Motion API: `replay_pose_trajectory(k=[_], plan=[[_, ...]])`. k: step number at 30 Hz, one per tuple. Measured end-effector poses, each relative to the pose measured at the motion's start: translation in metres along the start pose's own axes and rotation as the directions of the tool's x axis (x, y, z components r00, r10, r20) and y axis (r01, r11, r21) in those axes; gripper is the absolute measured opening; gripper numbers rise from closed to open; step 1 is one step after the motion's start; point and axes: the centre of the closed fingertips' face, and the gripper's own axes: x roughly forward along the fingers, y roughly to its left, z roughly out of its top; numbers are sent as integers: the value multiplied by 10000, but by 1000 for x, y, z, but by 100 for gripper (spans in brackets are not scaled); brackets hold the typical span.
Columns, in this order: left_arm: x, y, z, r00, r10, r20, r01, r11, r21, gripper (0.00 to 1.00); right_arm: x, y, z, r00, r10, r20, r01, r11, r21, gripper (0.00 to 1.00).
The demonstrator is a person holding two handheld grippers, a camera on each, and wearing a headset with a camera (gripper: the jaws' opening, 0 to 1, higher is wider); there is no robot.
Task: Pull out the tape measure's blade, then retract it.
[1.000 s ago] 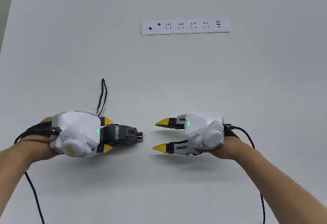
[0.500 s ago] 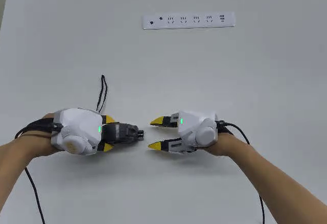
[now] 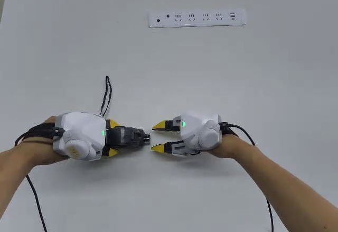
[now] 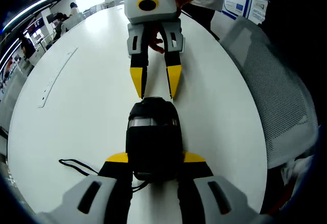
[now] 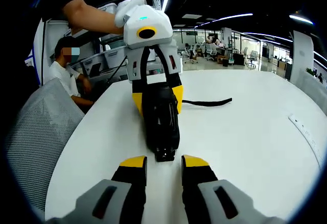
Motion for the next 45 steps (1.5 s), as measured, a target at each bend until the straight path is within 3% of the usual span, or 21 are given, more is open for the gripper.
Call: replay_pose_trajectory(k=[11, 23, 30, 45], plan=[[0, -1, 1, 9998, 0, 174, 2, 10000, -96, 29, 10, -4, 3, 9999, -94, 44, 95, 9997, -217, 17], [-1, -2, -1, 9995, -75, 320, 80, 9999, -150, 29, 19, 0, -2, 9999, 127, -83, -130, 9991, -400, 15], [-1, -2, -1, 9993, -51, 357, 58, 9998, -205, 29, 18, -1, -2, 10000, -45, 69, 47, 9993, -363, 12], [-1, -2, 0, 9994, -86, 334, 95, 9996, -279, 29, 16, -3, -3, 9996, -149, -228, 140, 9992, -388, 10]])
